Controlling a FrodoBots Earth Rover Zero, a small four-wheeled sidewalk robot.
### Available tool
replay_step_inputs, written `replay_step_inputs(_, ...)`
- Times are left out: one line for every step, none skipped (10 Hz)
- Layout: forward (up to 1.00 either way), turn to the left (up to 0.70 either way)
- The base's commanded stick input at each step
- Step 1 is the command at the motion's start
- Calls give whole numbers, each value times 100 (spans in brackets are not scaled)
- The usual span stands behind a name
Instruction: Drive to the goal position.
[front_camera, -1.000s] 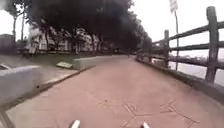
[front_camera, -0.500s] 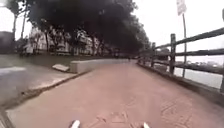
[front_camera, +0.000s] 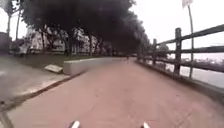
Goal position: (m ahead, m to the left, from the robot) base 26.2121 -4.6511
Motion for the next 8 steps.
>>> replay_step_inputs(70,0)
replay_step_inputs(70,0)
replay_step_inputs(70,0)
replay_step_inputs(70,-2)
replay_step_inputs(70,-13)
replay_step_inputs(70,-30)
replay_step_inputs(70,-30)
replay_step_inputs(70,-28)
